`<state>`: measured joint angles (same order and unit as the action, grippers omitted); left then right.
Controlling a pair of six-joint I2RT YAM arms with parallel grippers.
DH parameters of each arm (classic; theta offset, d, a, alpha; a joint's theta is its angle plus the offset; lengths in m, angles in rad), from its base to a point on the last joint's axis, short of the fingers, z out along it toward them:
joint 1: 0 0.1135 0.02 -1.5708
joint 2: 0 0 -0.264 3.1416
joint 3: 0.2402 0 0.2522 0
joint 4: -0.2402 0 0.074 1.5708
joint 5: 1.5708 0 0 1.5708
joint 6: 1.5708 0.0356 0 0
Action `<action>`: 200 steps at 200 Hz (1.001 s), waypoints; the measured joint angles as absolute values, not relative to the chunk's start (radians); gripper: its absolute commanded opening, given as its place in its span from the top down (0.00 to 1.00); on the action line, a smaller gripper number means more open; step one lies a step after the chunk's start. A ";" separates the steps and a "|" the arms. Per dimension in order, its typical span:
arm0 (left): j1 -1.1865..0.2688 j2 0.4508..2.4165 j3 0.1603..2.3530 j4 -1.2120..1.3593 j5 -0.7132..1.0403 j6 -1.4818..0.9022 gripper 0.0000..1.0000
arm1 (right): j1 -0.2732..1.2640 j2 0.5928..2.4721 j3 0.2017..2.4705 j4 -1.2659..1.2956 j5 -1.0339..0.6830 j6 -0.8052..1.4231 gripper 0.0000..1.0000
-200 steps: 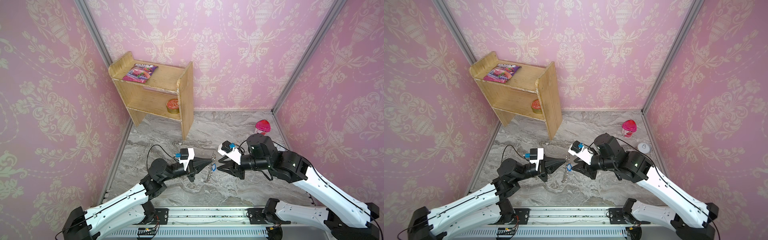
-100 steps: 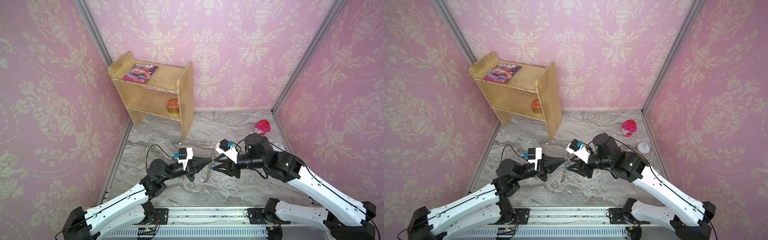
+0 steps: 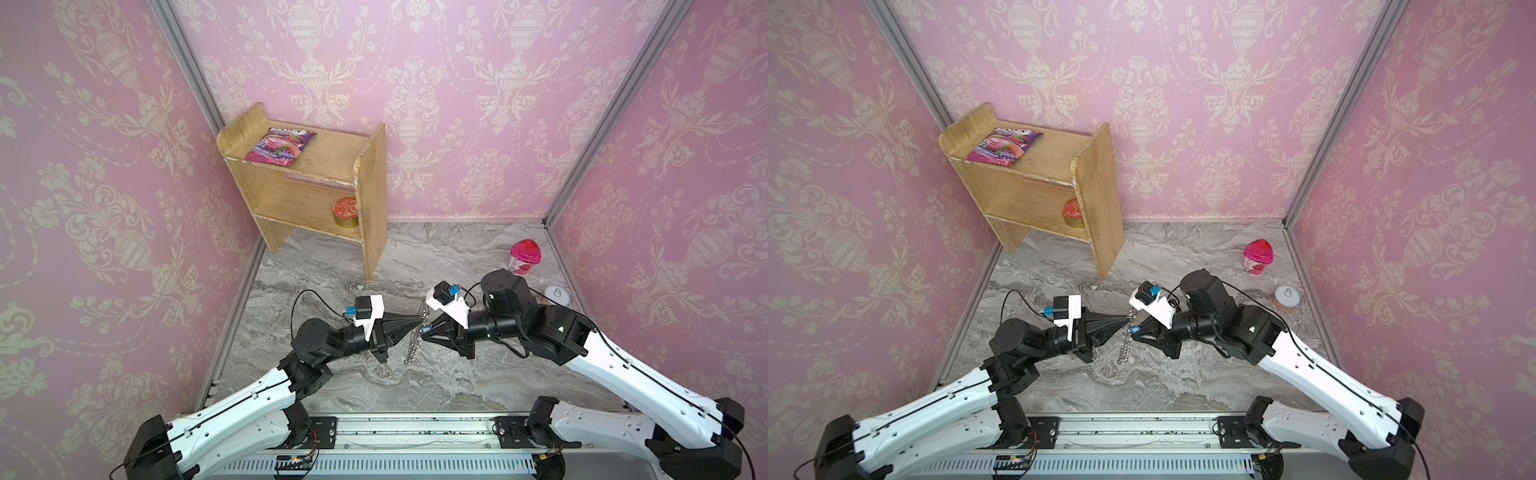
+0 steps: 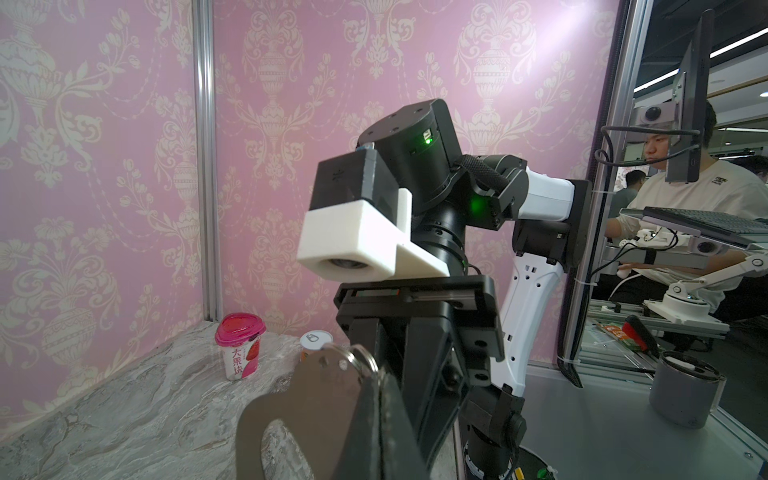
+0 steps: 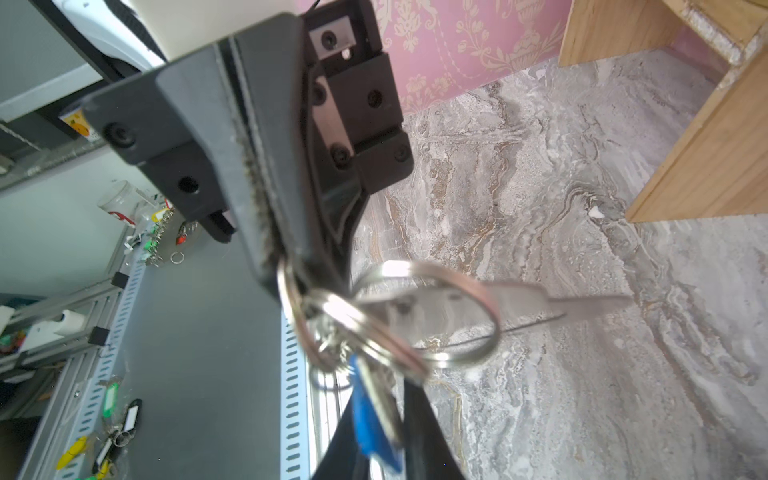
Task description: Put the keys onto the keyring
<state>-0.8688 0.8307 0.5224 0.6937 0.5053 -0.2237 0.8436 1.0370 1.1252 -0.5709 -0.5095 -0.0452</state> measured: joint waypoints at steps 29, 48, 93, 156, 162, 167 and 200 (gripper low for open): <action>-0.869 0.830 0.522 0.693 0.493 -0.223 1.00 | 0.844 1.022 1.121 -0.569 -0.509 -0.040 1.00; -0.869 0.828 0.522 0.691 0.490 -0.223 1.00 | 0.844 1.011 1.119 -0.569 -0.506 -0.040 1.00; -0.870 0.818 0.522 0.674 0.482 -0.218 1.00 | 0.844 0.973 1.123 -0.591 -0.501 -0.043 1.00; -0.881 0.825 0.525 0.649 0.474 -0.192 1.00 | 0.850 1.002 1.227 -0.717 -0.474 -0.080 1.00; -0.881 0.827 0.527 0.648 0.471 -0.189 1.00 | 0.852 1.013 1.243 -0.735 -0.470 -0.087 1.00; -0.881 0.830 0.527 0.648 0.469 -0.188 1.00 | 0.855 1.023 1.258 -0.751 -0.464 -0.094 1.00; -0.879 0.832 0.526 0.615 0.429 -0.158 0.50 | 0.867 1.091 1.377 -0.870 -0.427 -0.150 1.00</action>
